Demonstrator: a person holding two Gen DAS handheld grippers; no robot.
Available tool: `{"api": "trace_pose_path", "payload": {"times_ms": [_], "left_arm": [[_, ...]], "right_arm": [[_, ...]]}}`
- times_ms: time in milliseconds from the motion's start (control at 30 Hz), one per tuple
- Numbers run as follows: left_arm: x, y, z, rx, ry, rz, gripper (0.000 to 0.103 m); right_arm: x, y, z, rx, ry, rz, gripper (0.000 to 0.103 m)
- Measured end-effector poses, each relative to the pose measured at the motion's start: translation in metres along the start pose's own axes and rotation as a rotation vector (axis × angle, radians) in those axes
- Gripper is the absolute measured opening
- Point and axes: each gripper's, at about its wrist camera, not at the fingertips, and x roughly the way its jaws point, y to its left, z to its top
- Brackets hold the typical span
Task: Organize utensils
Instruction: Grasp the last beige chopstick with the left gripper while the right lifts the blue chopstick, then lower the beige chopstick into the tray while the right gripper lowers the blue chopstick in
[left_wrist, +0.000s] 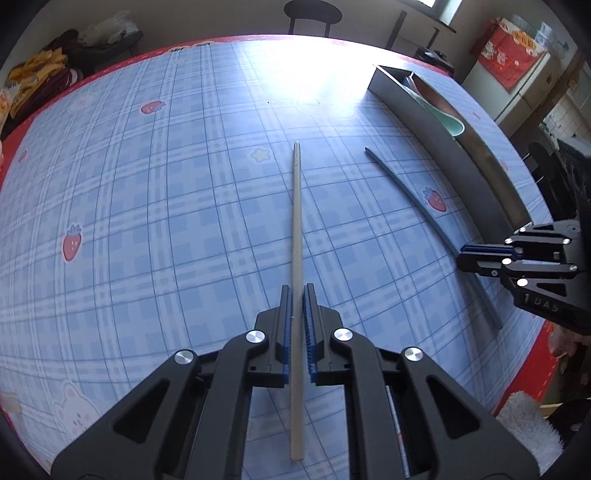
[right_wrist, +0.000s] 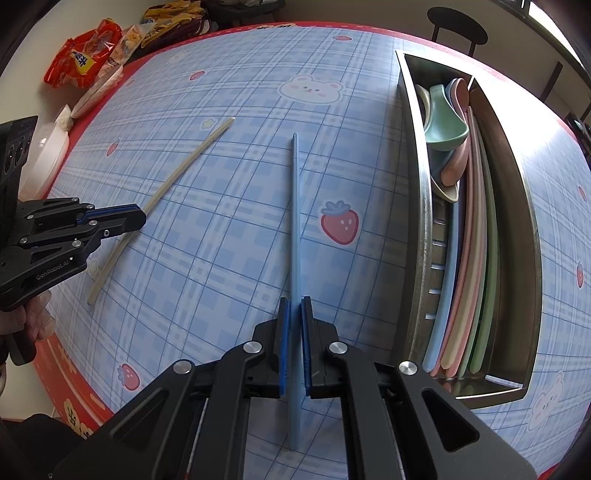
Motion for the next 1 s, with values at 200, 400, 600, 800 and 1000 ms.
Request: {"api": "trace_pose_path", "payload": {"times_ms": [200, 400, 600, 800, 1000], "left_arm": [[-0.028, 0.009, -0.018, -0.12, -0.038, -0.105, 0.011], [-0.052, 0.007, -0.027, -0.149, -0.068, -0.137, 0.011], [-0.061, -0.001, -0.029, -0.142, -0.071, -0.142, 0.011], [-0.065, -0.011, -0.015, -0.133, -0.084, -0.147, 0.011], [-0.068, -0.028, 0.013, -0.104, -0.096, -0.149, 0.011]], "right_arm": [[0.0, 0.0, 0.0, 0.009, -0.004, 0.007, 0.006], [-0.007, -0.005, -0.005, 0.039, -0.029, 0.041, 0.006], [-0.022, -0.007, -0.01, 0.064, -0.074, 0.072, 0.006], [-0.041, -0.013, -0.013, 0.094, -0.134, 0.099, 0.006], [-0.062, -0.033, -0.012, 0.151, -0.205, 0.106, 0.006]]}}
